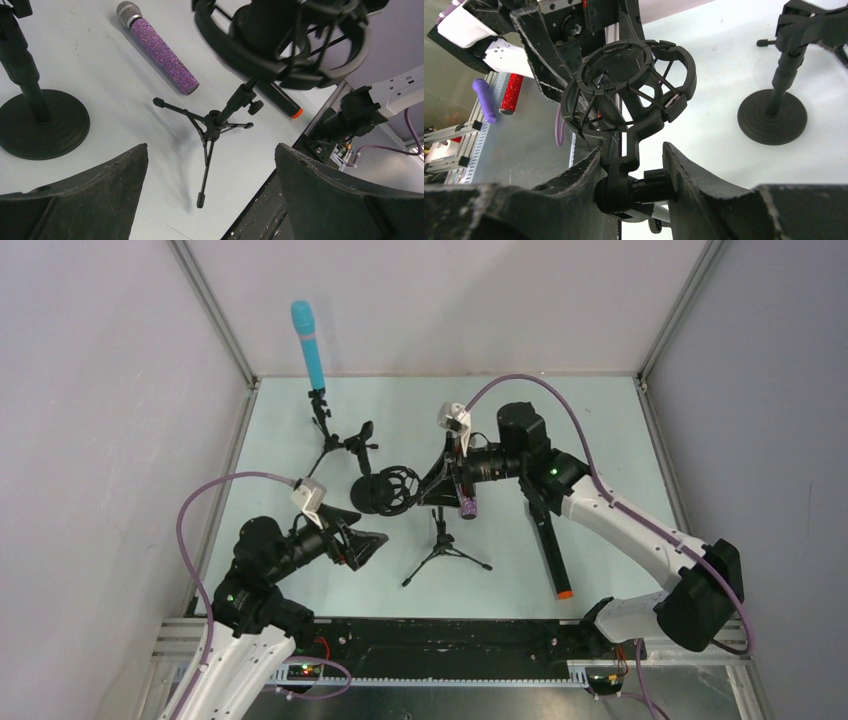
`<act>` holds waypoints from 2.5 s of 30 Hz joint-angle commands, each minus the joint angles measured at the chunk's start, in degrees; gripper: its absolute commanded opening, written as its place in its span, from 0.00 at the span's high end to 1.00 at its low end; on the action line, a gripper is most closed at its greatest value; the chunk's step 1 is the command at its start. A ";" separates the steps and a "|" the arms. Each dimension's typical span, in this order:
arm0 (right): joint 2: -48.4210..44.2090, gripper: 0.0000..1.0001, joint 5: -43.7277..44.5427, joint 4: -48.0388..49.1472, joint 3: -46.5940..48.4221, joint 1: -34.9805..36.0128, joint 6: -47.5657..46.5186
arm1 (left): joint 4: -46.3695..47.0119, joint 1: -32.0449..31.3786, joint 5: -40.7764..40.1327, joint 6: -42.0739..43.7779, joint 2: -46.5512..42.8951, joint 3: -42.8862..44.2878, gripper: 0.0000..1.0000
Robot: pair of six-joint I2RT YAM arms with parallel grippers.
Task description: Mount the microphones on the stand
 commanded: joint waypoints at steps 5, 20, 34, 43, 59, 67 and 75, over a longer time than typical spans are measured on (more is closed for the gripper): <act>2.19 1.00 0.22 1.69 2.19 0.17 -0.61 | 0.44 -0.22 -0.14 1.14 -0.46 -0.23 0.00; -6.34 0.86 6.63 19.08 -17.69 1.24 1.95 | 0.34 -0.33 -0.19 1.19 -0.80 -0.22 0.00; -6.68 0.22 8.44 18.35 -18.54 1.13 2.12 | 0.30 -0.31 -0.64 1.18 -0.81 -0.24 0.00; -8.31 0.03 9.76 18.33 -18.99 1.13 3.14 | 0.17 -0.35 -0.64 1.23 -0.83 -0.18 0.00; -8.86 0.04 23.33 25.05 -18.96 0.32 11.59 | -0.03 -0.33 -1.67 1.17 -0.69 -0.05 0.00; -6.95 0.09 45.43 17.76 -14.81 -0.33 13.75 | -0.39 -0.31 -2.95 0.96 -0.47 0.03 0.00; 1.25 0.08 52.99 3.66 -7.56 -4.69 19.50 | -0.42 -0.35 -2.99 1.09 -0.38 0.04 0.00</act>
